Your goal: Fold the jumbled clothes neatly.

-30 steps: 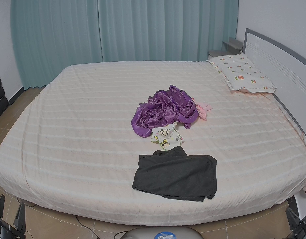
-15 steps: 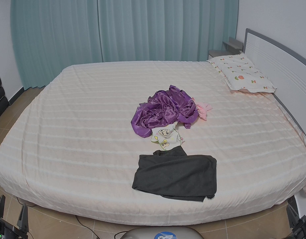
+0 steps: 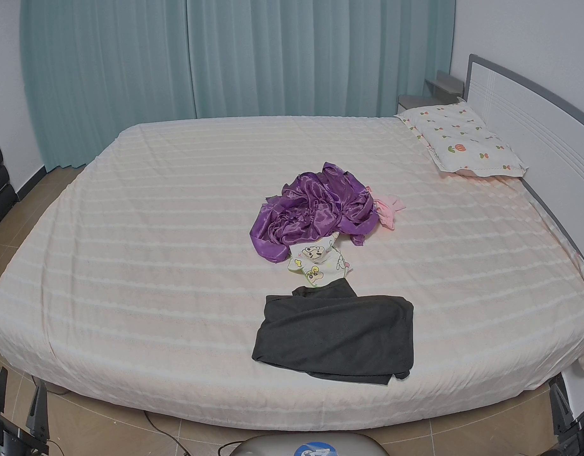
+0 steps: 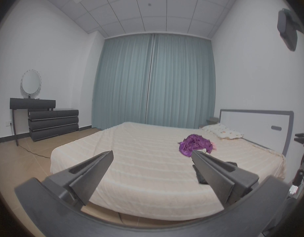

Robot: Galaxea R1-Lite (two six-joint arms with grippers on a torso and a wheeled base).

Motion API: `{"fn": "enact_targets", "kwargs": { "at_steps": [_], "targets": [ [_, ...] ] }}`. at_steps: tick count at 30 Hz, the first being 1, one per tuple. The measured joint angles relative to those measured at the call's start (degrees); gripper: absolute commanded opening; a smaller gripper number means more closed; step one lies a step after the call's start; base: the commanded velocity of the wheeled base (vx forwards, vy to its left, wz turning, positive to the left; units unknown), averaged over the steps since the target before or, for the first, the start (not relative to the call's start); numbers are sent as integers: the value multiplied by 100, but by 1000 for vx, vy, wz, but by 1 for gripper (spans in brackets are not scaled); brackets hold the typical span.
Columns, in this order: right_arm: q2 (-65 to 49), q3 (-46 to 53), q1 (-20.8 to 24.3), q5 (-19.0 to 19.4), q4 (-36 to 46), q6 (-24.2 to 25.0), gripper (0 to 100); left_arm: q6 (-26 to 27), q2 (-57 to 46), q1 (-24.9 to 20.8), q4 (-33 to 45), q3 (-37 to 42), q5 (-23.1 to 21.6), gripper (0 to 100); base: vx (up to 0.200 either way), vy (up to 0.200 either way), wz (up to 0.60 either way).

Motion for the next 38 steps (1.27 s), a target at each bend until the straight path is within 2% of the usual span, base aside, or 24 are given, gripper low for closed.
{"fn": "enact_targets", "kwargs": {
  "at_steps": [5,9,14,17,19,24,26,31,38],
  "targets": [
    [-16,6,-11,2,27,161,100,28,2,0,49,9,5,100,0,0,0],
    [-20,6,-16,0,82,184,100,402,5,-2,55,11,-85,100,0,0,0],
    [-20,6,-16,0,108,150,100,547,7,0,63,11,-970,100,0,0,0],
    [-20,6,-13,0,111,134,100,551,9,-2,68,11,-1253,100,0,0,0],
    [-20,6,-11,-2,104,132,100,550,11,-2,84,11,-1197,100,0,0,0],
    [-20,6,-9,-2,82,195,100,518,13,-2,279,11,-424,100,0,0,0],
    [-20,6,-5,-5,71,246,100,542,13,-2,328,11,-272,100,0,0,0],
    [-20,6,-5,-9,67,282,100,658,18,-4,421,13,-488,100,0,0,0],
    [-18,6,-5,-38,46,321,100,660,22,-9,436,13,-496,100,0,0,0]
  ]
}}
